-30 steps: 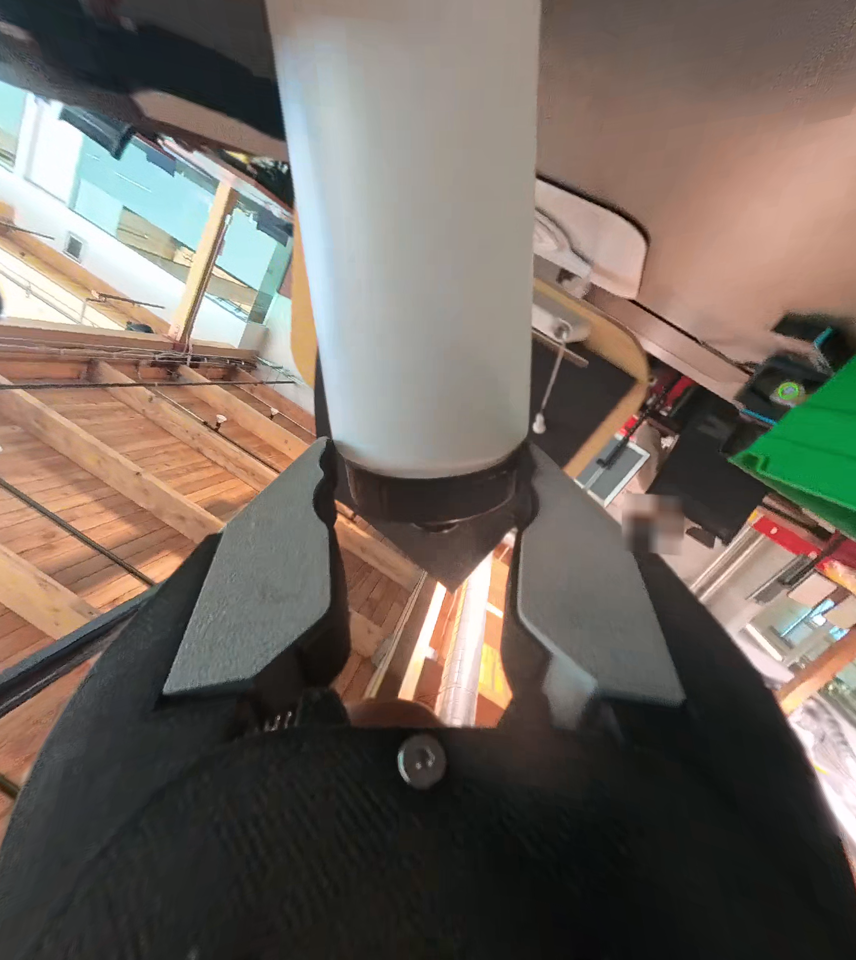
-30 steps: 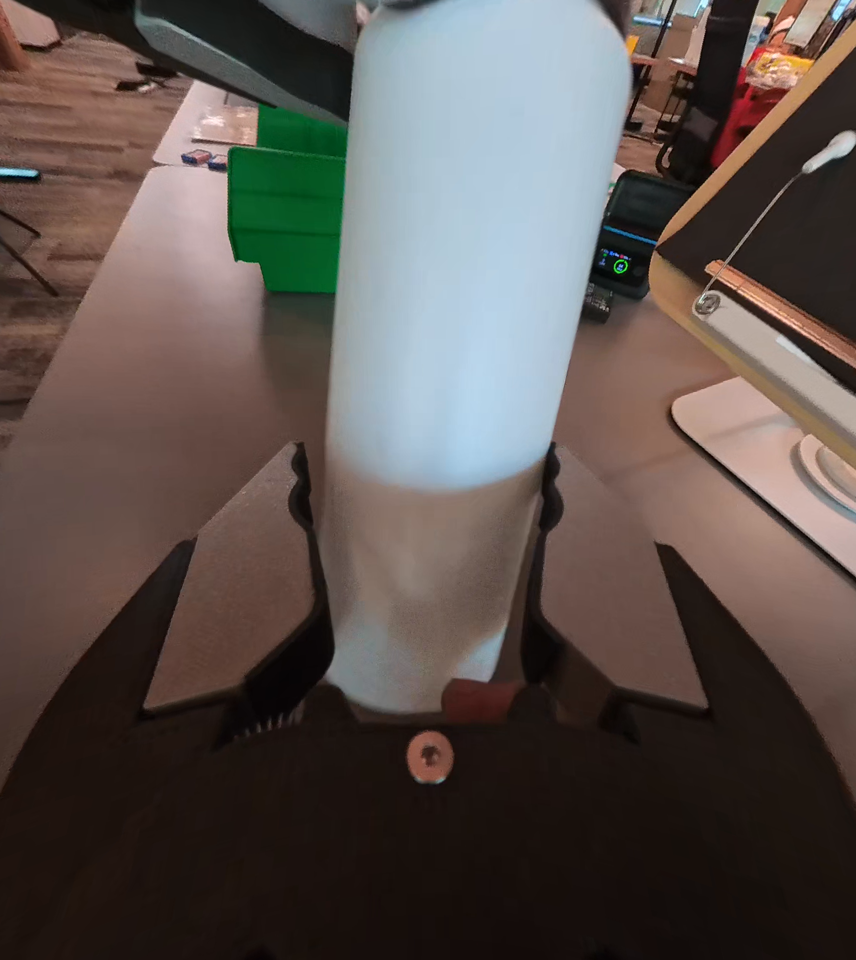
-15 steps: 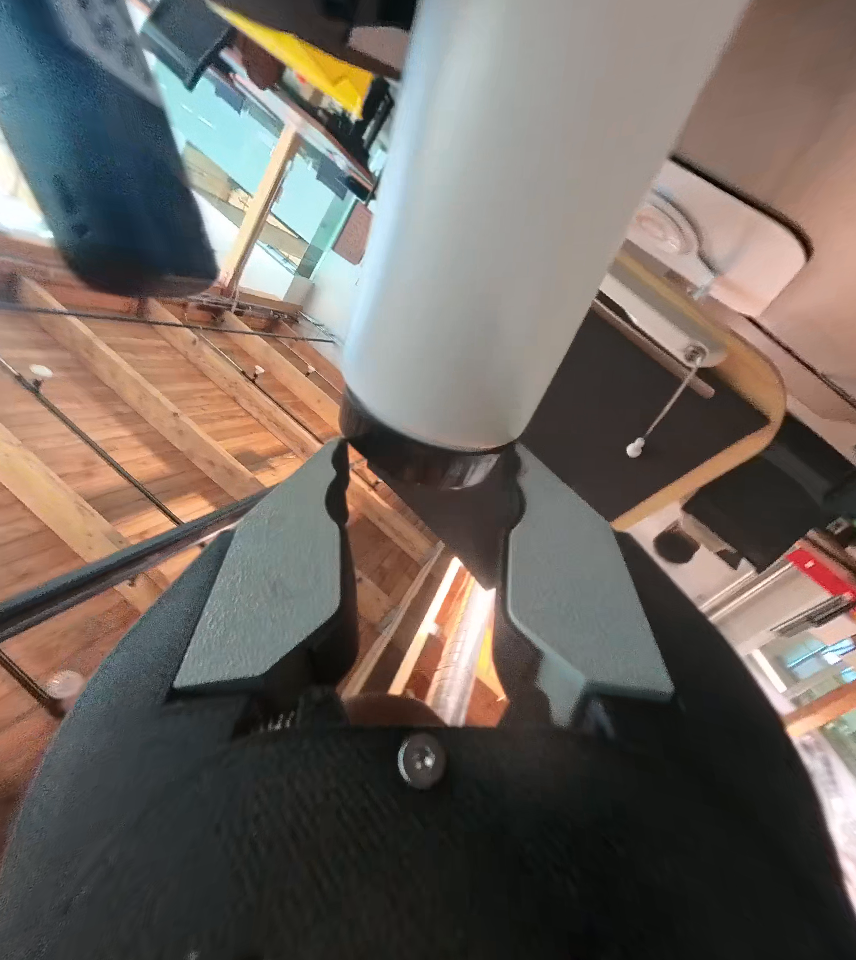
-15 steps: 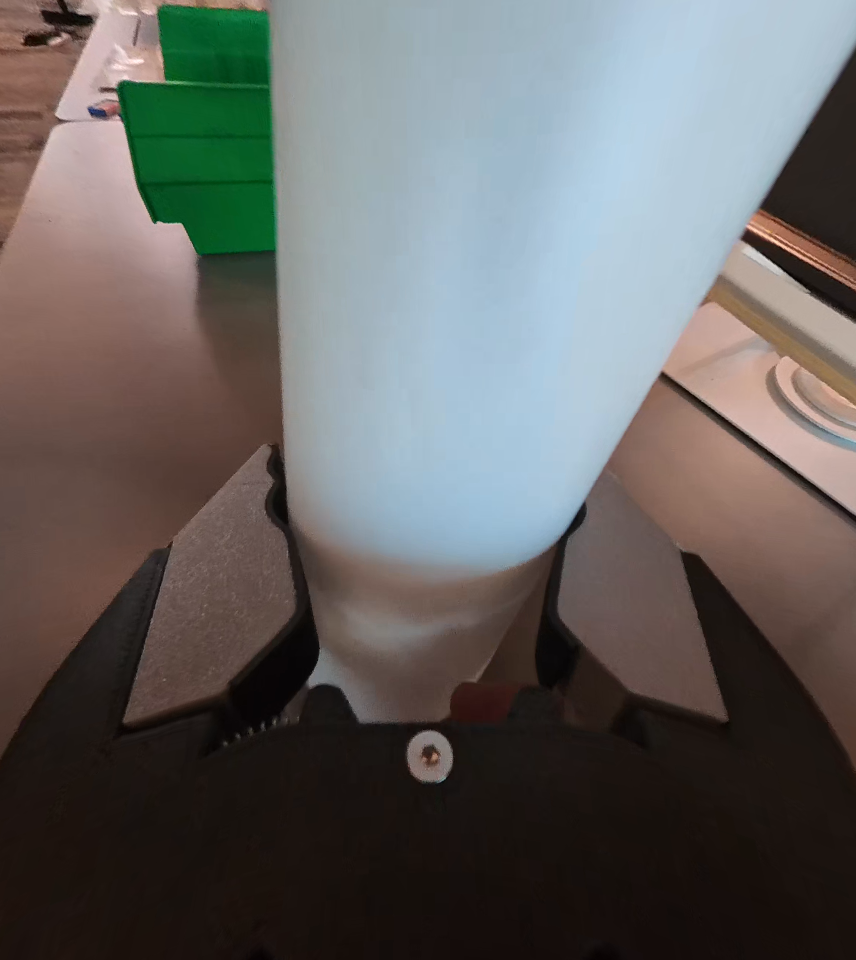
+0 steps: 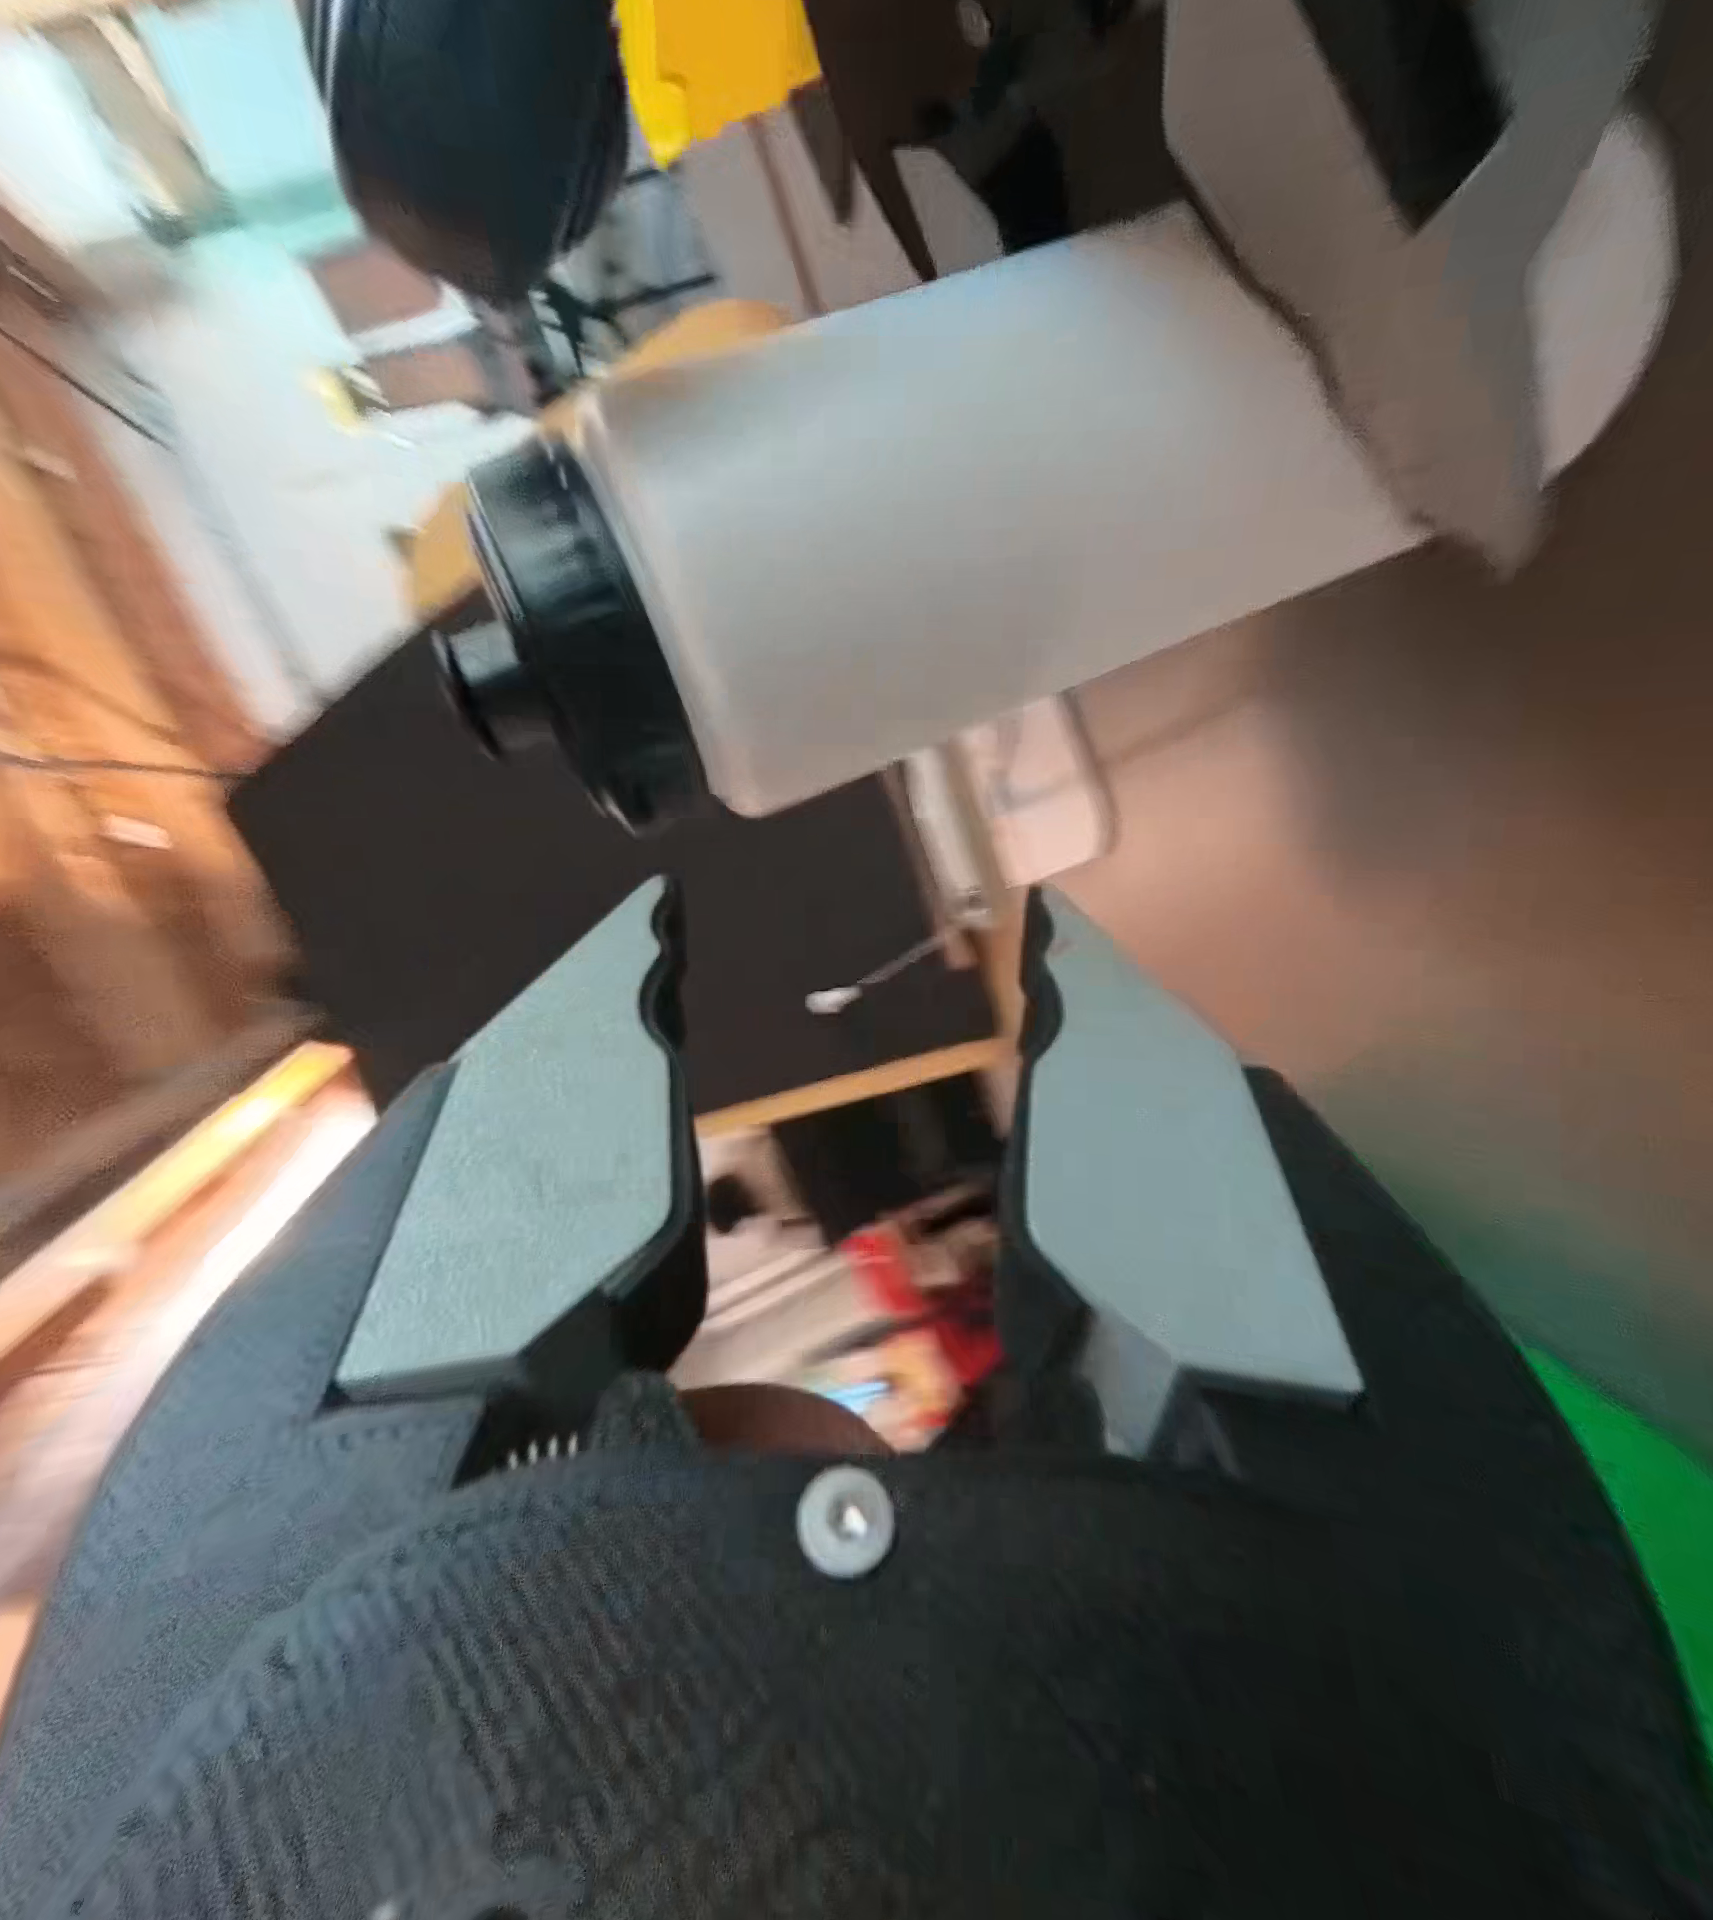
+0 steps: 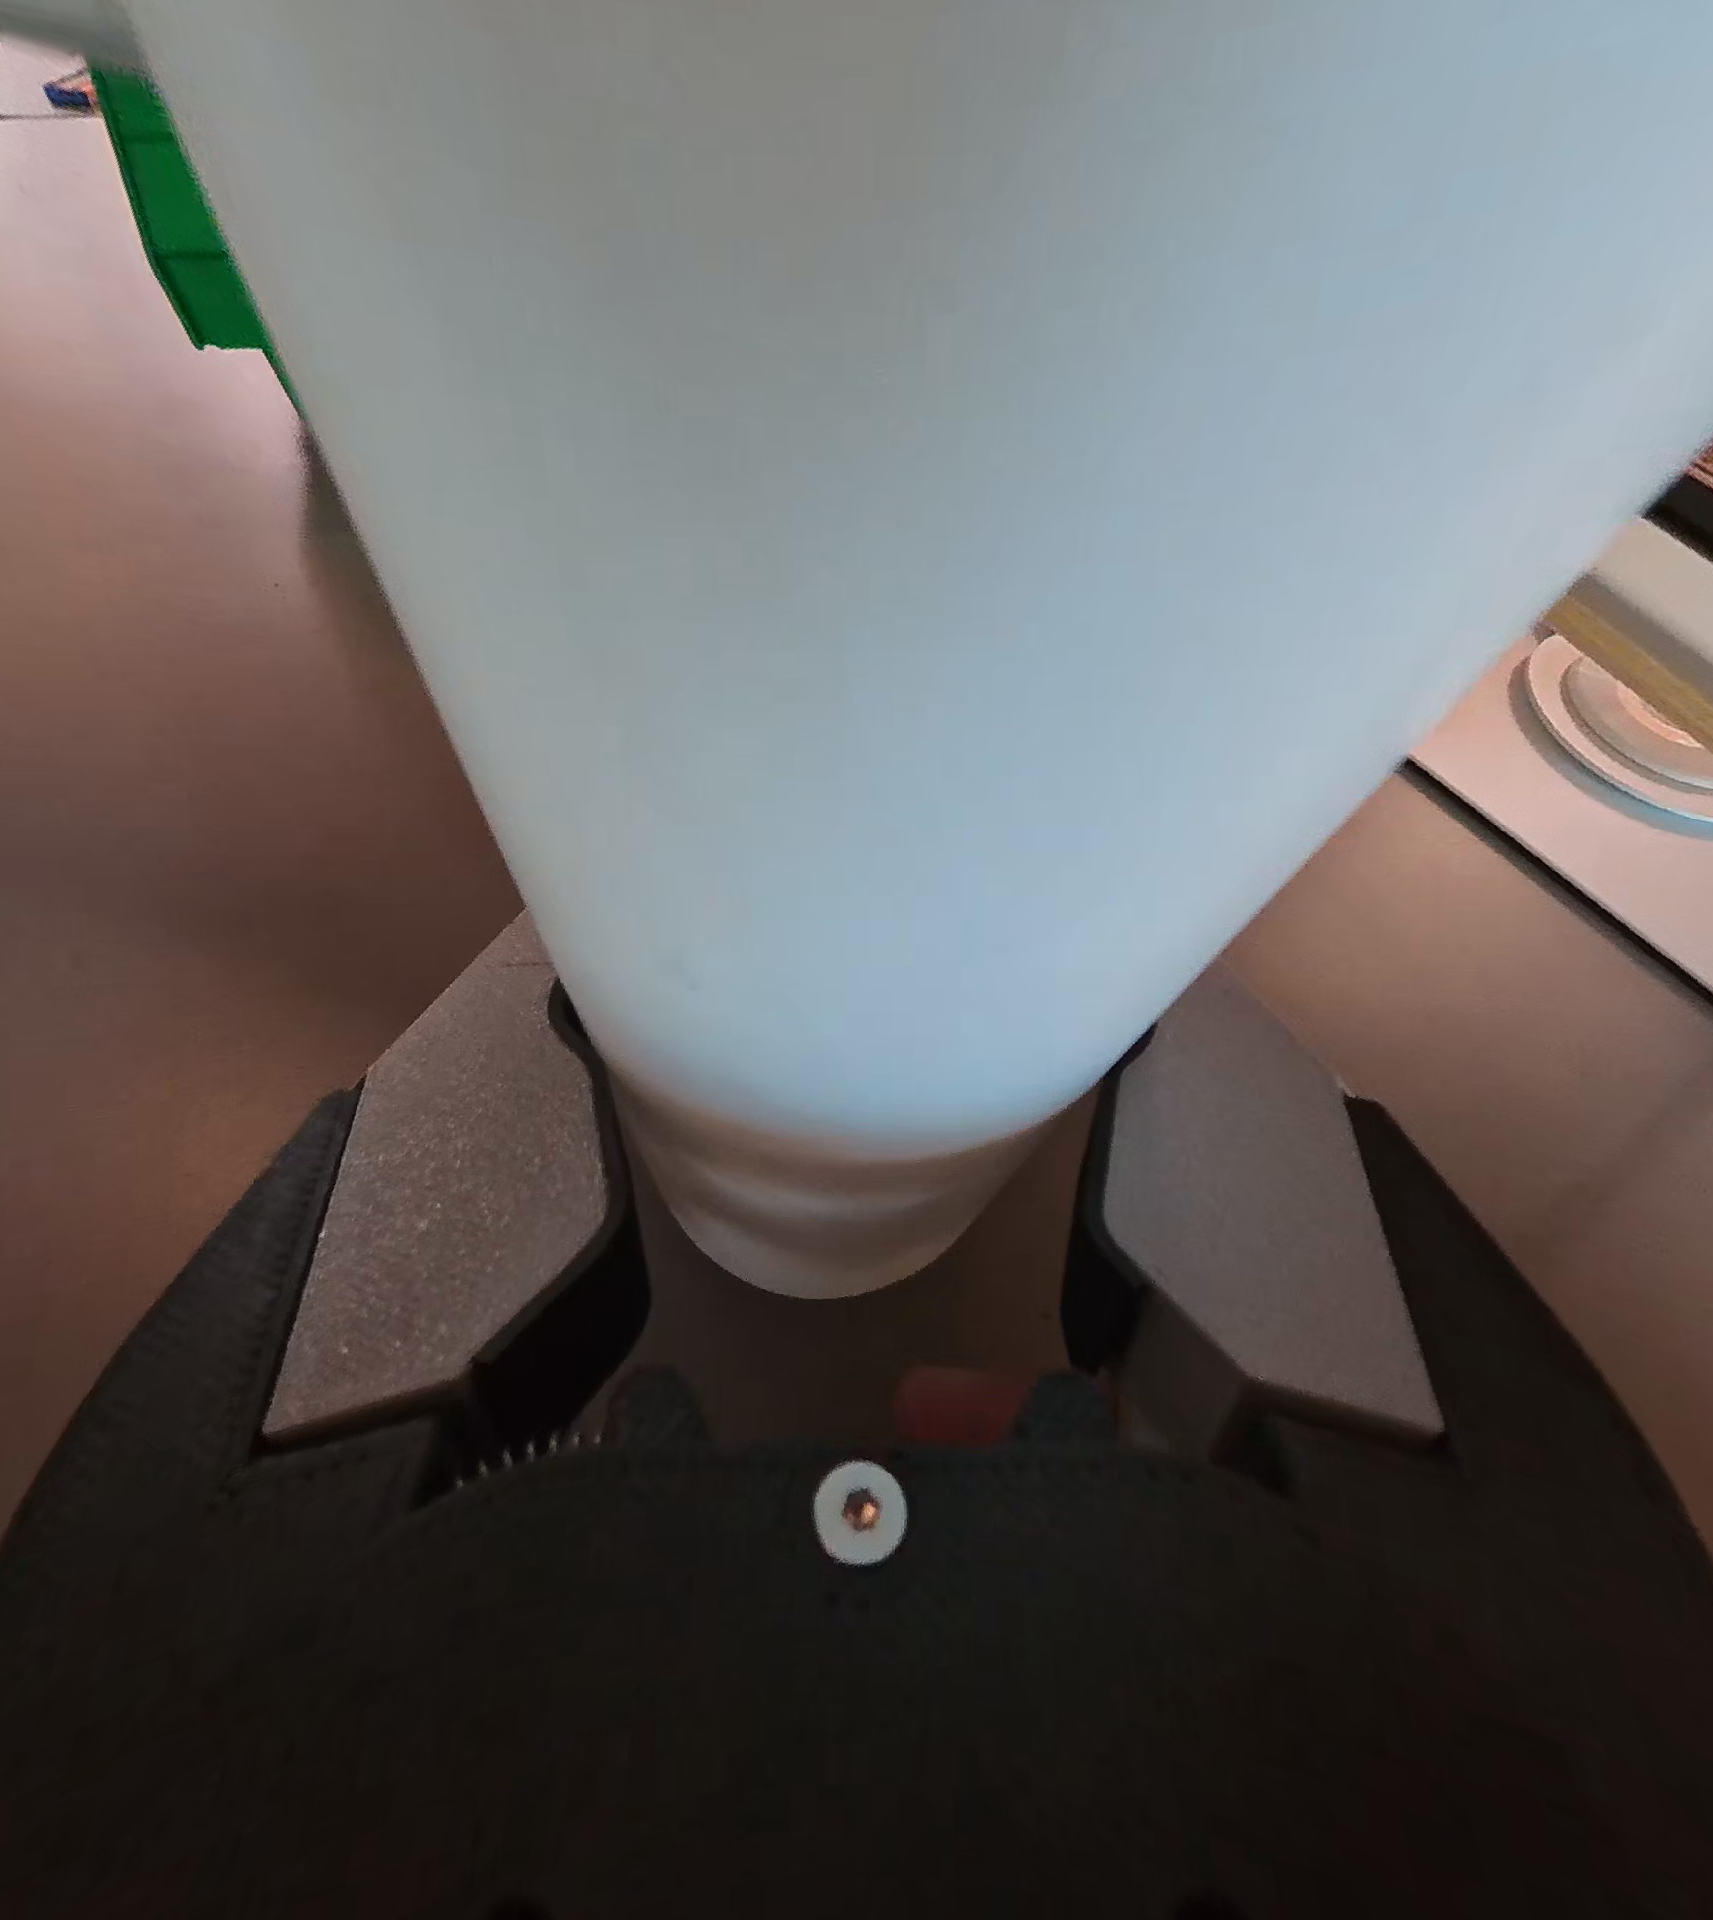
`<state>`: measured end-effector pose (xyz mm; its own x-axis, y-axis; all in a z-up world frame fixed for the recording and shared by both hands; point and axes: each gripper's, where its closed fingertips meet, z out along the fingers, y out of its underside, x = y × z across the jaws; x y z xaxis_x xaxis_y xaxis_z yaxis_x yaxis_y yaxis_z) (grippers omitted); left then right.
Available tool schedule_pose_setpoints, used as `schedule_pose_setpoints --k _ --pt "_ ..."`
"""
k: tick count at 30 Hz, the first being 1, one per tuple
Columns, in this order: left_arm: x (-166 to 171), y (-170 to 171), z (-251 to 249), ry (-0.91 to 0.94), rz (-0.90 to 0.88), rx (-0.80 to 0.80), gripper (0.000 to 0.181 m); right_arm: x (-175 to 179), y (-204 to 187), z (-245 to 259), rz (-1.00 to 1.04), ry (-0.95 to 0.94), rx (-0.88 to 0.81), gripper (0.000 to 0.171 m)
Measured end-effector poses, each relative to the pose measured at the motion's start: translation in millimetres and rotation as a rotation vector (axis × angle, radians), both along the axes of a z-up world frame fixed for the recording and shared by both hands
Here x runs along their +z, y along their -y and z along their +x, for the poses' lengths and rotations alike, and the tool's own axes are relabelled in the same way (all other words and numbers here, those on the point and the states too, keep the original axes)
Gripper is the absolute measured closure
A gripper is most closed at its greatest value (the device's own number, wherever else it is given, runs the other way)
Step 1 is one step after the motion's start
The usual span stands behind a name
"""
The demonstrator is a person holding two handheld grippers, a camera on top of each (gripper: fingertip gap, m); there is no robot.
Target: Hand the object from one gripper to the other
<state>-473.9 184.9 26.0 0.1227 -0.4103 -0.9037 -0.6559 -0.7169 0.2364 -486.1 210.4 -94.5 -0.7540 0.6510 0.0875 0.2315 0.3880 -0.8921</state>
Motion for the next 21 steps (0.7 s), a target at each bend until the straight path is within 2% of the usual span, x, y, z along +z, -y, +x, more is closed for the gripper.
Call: schedule_pose_setpoints --k 4,9,11,16,21 --pt "-9 13 13 0.470 0.226 0.094 0.107 2 -2 1 0.004 -0.019 0.012 0.071" --pt "-20 2 14 1.103 0.664 0.116 0.099 20 2 11 -0.065 -0.065 0.081 0.068" --pt "-34 -7 -1 1.182 0.767 0.122 0.098 27 0 14 -0.088 -0.078 0.095 0.067" --pt "-71 -34 -12 1.191 0.732 0.070 0.089 40 -9 13 -0.137 -0.119 0.077 0.064" --pt "-73 -47 -10 1.274 0.779 -0.063 0.083 41 -12 11 -0.191 -0.098 0.087 0.069"
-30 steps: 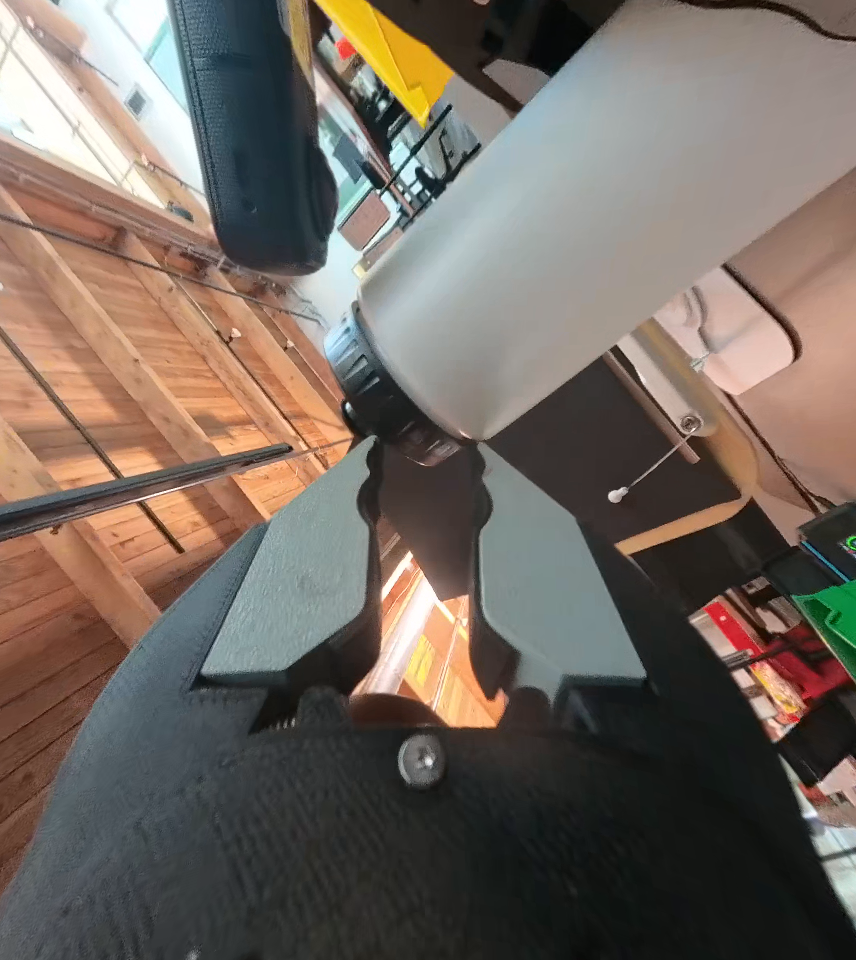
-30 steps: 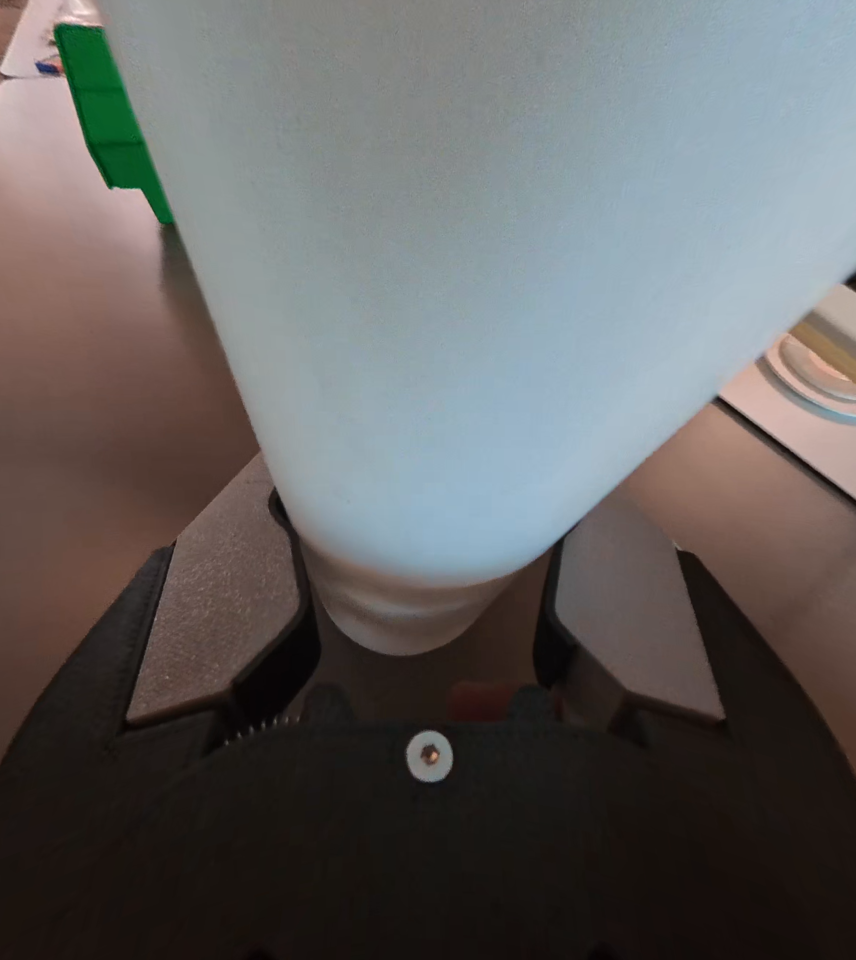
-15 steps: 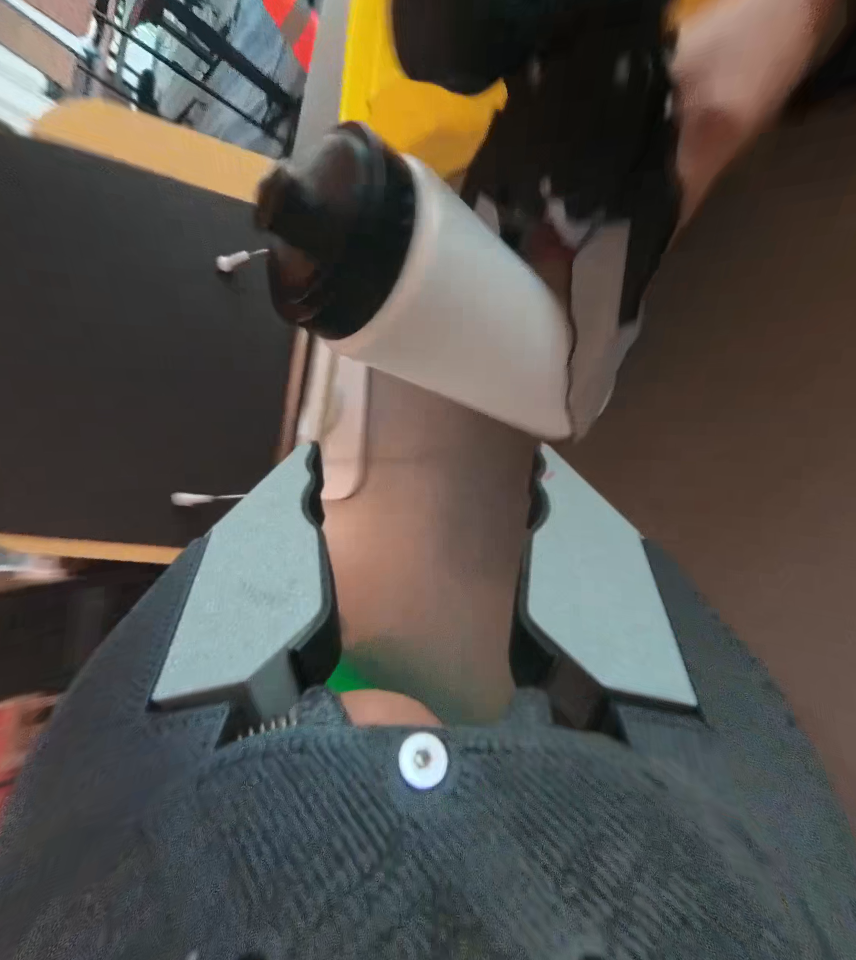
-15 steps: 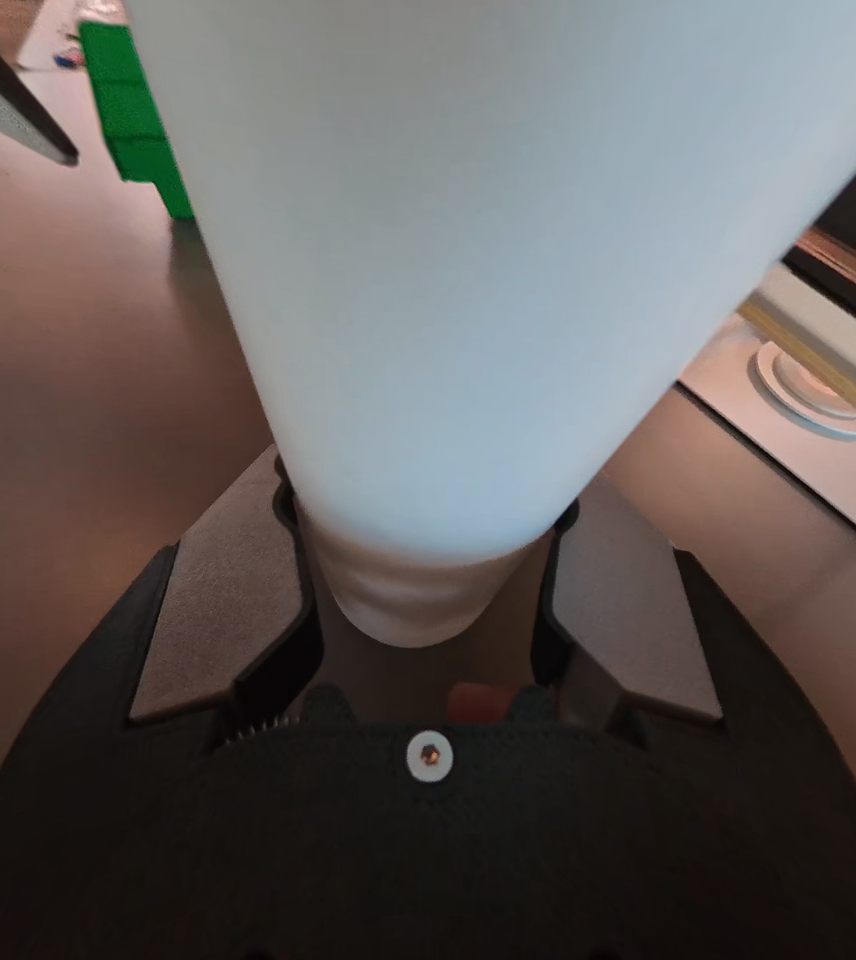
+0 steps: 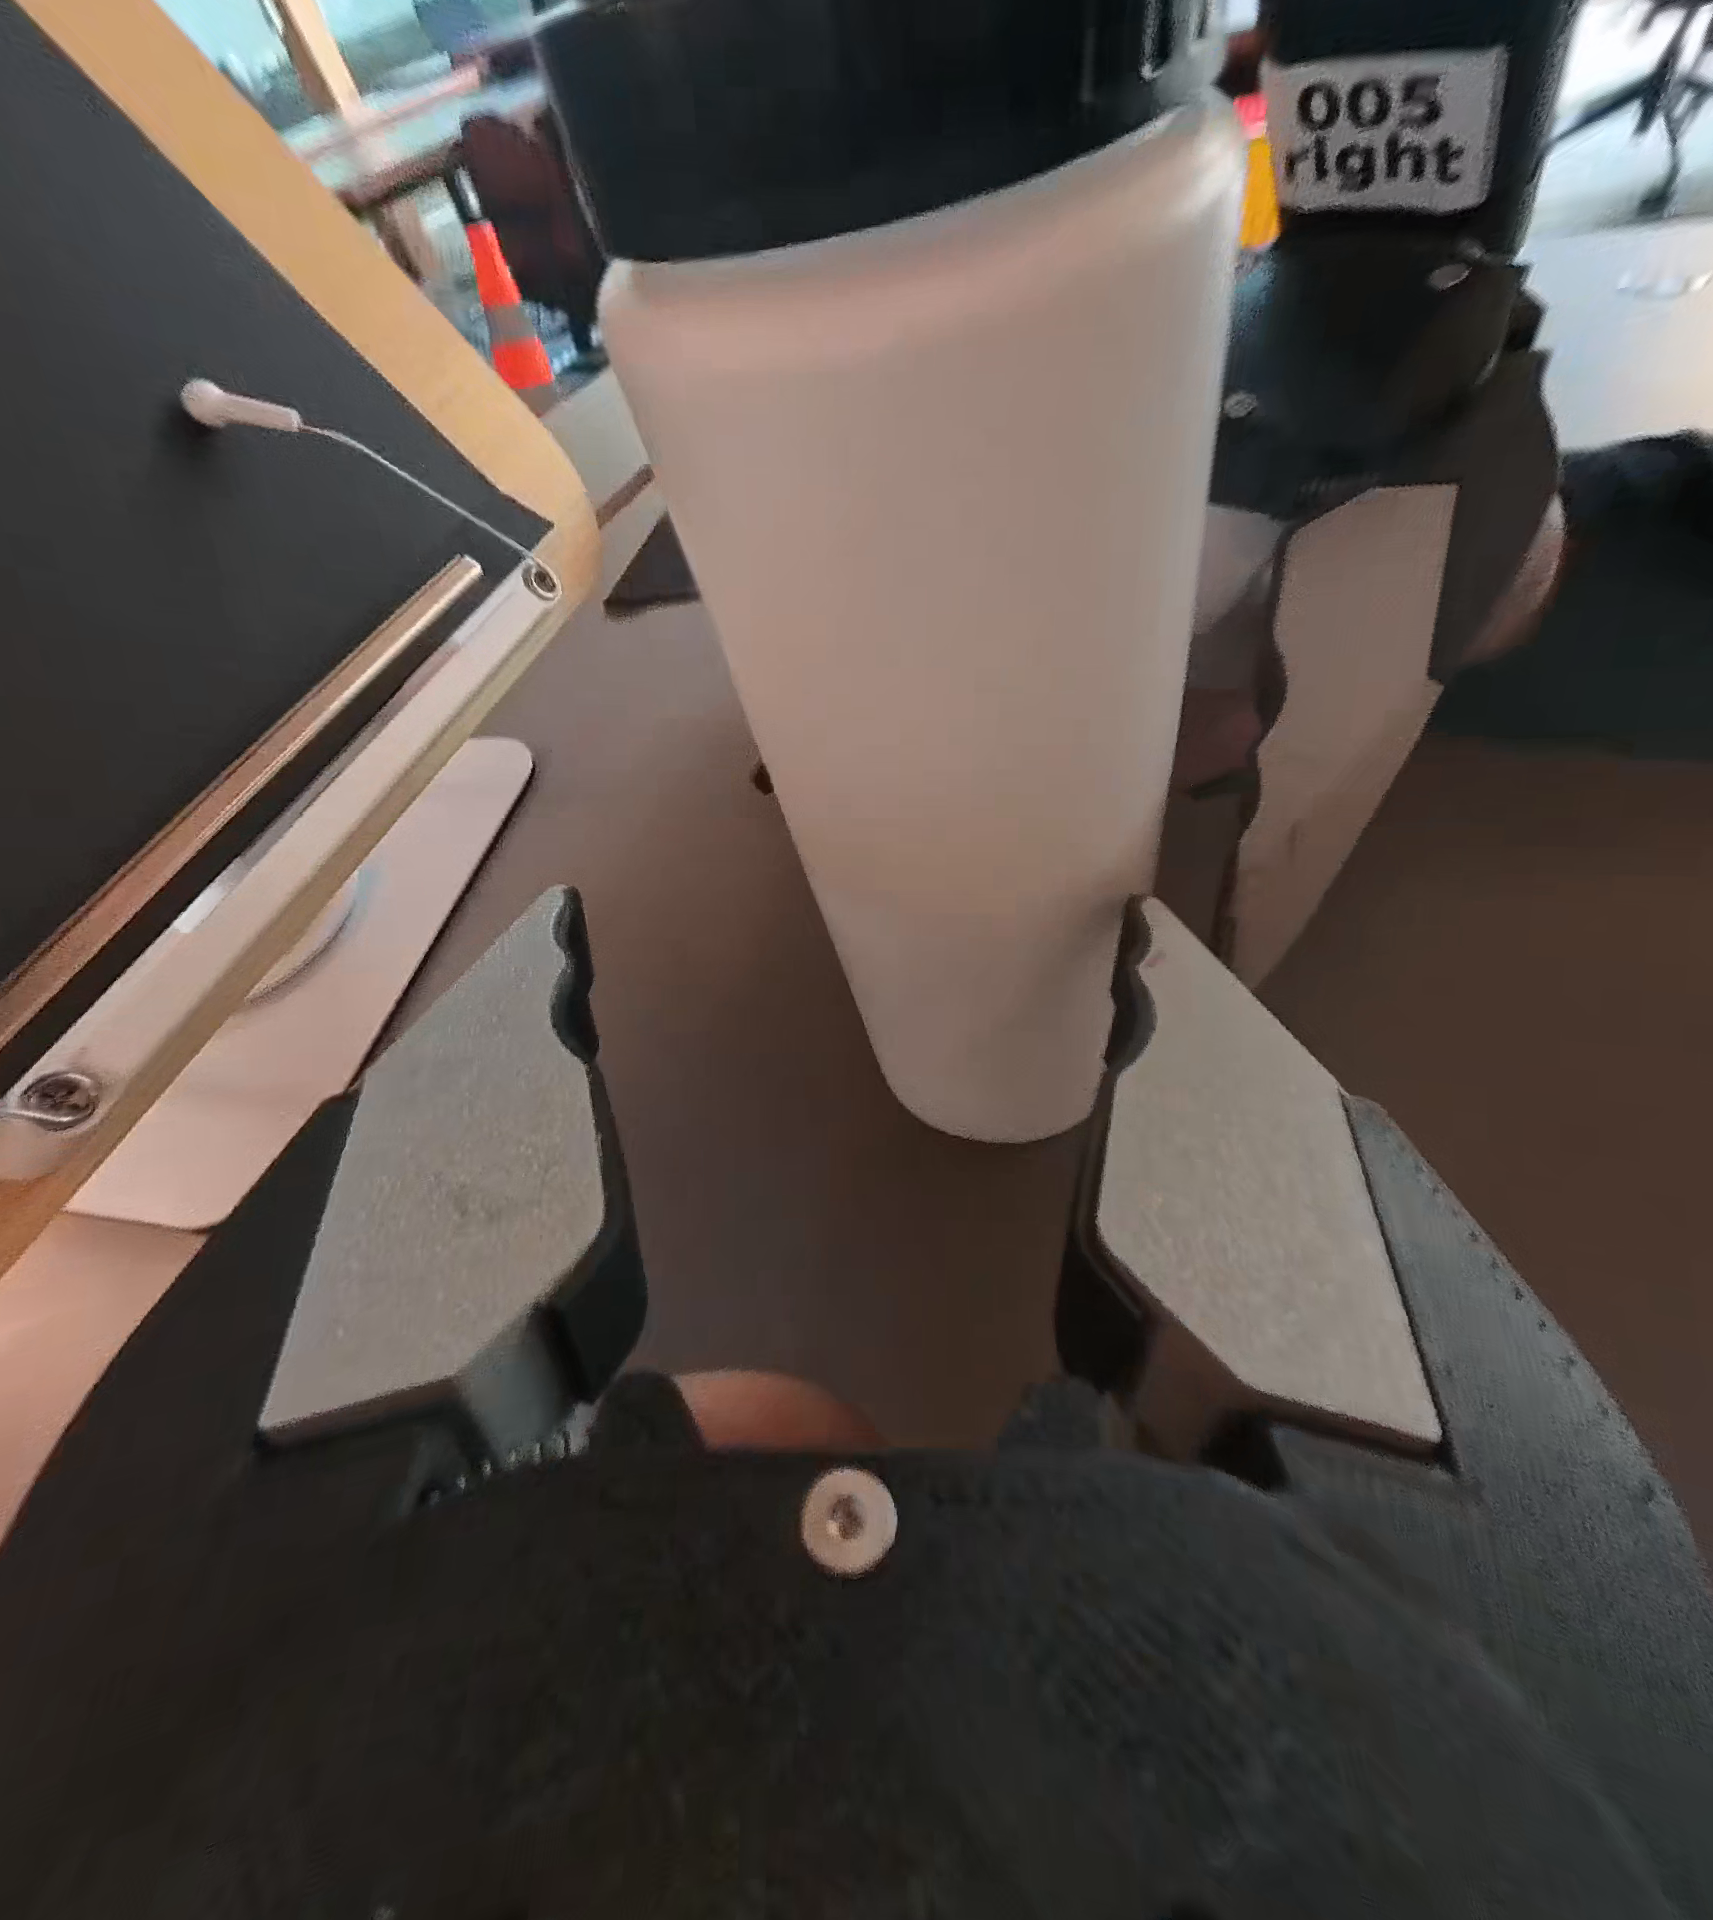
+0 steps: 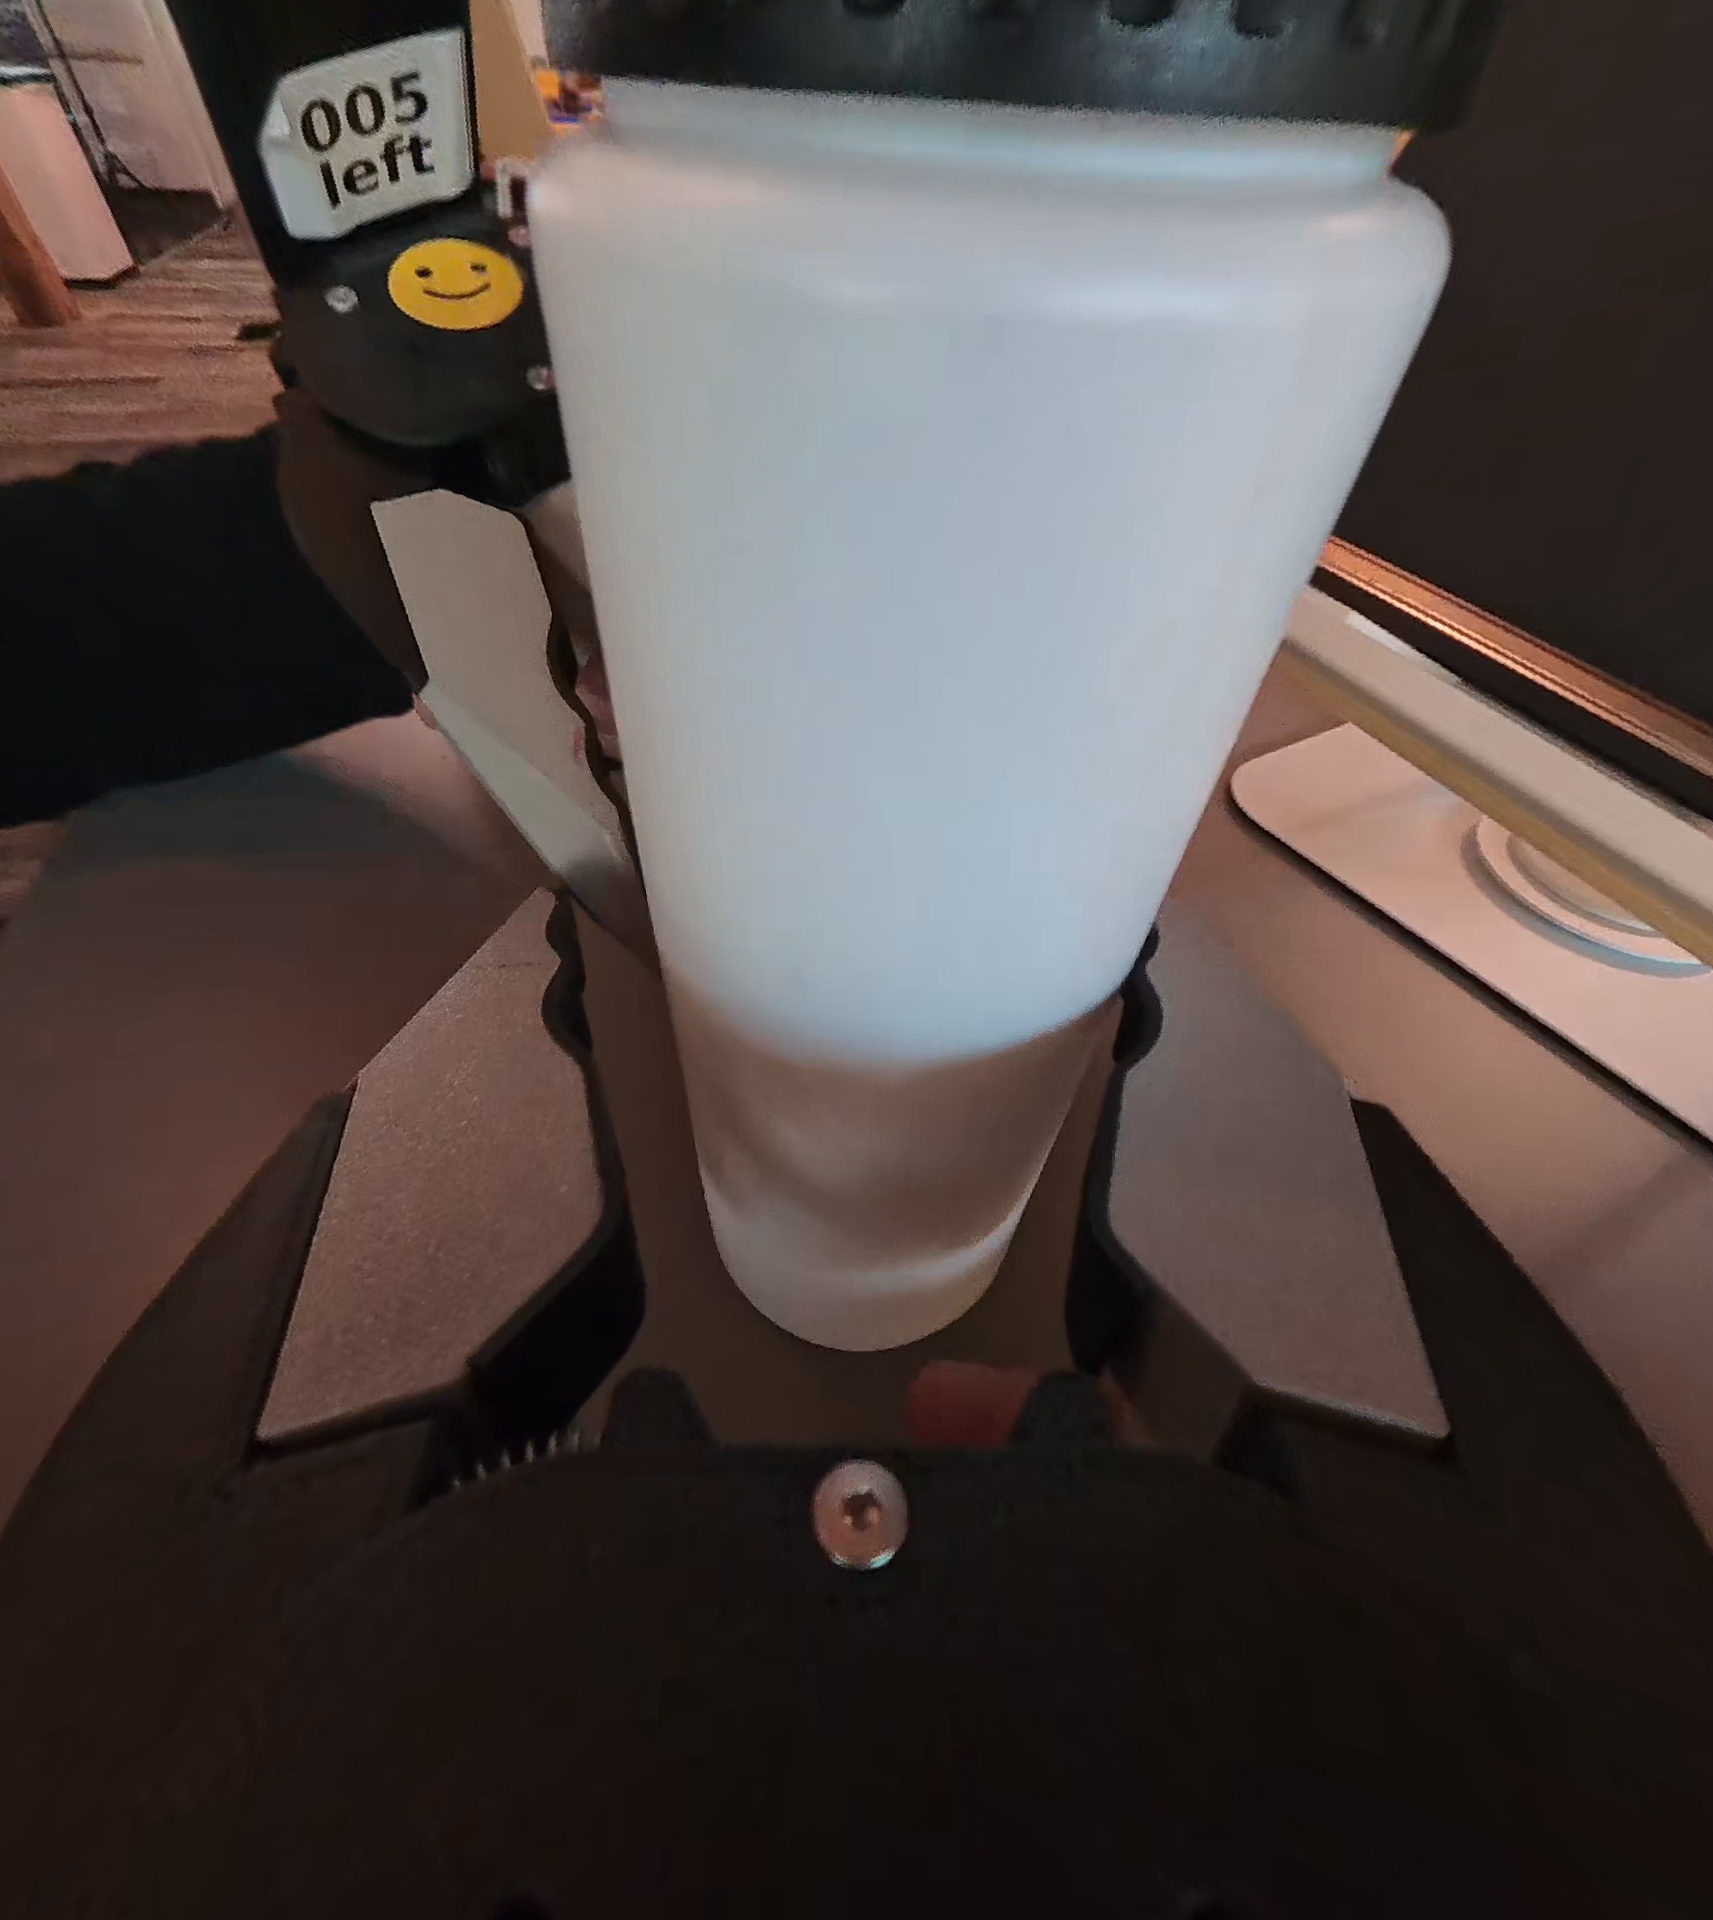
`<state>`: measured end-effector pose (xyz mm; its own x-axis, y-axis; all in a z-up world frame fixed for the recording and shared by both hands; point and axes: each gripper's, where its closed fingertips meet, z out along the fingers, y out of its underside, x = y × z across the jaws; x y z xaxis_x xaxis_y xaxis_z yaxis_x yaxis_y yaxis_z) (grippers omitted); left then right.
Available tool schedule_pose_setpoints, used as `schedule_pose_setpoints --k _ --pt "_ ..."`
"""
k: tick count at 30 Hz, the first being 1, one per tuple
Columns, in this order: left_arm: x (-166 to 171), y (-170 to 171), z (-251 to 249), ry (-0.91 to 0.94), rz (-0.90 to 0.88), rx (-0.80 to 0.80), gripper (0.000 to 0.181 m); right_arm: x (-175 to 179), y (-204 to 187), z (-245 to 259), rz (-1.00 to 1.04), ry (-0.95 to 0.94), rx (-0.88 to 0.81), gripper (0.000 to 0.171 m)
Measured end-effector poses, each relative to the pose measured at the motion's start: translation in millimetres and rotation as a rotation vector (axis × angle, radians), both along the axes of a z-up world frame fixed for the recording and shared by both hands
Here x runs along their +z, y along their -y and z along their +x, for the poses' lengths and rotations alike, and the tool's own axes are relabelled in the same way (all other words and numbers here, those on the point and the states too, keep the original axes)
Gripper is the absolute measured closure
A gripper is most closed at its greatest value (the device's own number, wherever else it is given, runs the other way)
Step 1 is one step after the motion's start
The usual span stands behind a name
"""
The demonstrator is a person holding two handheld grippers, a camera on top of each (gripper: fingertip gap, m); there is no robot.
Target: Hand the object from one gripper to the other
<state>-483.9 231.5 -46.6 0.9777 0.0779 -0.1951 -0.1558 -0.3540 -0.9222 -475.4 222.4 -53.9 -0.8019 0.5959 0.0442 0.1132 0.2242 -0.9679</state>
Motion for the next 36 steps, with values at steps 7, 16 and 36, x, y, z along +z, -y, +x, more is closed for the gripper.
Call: schedule_pose_setpoints --k 7,16,36 --pt "-15 3 3 0.094 0.036 -0.050 0.096 -9 2 -2 0.033 0.013 0.000 0.070" --pt "-18 4 10 0.056 -0.023 -0.005 0.130 -13 -5 -6 -0.005 0.064 -0.007 0.074" --pt "-42 -5 24 -0.030 -0.121 -0.071 0.087 -9 11 0 -0.078 0.099 0.045 0.086"
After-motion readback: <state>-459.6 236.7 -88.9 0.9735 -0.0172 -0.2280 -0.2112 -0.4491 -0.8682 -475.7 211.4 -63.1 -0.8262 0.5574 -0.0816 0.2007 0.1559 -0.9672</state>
